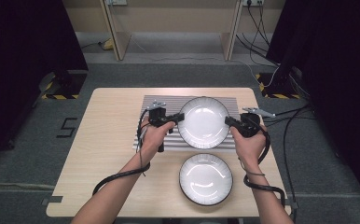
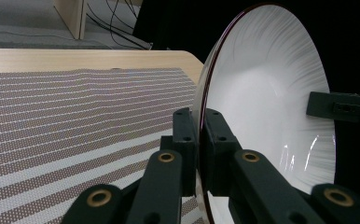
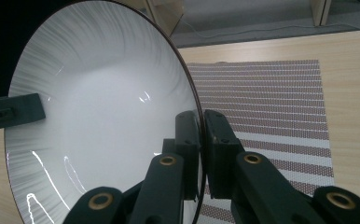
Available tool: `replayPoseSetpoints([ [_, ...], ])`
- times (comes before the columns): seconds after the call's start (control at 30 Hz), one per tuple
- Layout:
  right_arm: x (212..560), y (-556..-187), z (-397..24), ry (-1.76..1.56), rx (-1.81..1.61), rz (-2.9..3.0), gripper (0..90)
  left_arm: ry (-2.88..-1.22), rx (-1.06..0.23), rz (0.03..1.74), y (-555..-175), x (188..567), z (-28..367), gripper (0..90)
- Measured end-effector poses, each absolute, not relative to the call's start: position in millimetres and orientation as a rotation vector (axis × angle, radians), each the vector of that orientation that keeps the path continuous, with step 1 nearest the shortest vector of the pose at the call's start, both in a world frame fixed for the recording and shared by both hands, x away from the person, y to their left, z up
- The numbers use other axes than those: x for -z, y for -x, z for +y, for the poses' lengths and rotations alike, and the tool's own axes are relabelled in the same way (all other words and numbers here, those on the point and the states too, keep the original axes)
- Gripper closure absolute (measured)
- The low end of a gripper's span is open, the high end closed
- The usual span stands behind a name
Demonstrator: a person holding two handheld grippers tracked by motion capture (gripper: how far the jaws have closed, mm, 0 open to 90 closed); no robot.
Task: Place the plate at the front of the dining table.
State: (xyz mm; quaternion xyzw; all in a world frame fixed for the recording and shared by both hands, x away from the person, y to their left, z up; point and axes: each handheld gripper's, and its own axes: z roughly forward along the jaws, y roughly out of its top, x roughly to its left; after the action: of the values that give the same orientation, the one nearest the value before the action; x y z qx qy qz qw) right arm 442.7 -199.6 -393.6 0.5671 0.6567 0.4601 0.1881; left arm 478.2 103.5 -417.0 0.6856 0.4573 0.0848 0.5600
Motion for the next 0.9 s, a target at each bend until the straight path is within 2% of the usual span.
replayPoseSetpoints([
  [0.9,397,-454,-195,-1.599,-1.283,1.85,85.0,-1.614,-0.206,1.097,-488,420,106,84.6],
])
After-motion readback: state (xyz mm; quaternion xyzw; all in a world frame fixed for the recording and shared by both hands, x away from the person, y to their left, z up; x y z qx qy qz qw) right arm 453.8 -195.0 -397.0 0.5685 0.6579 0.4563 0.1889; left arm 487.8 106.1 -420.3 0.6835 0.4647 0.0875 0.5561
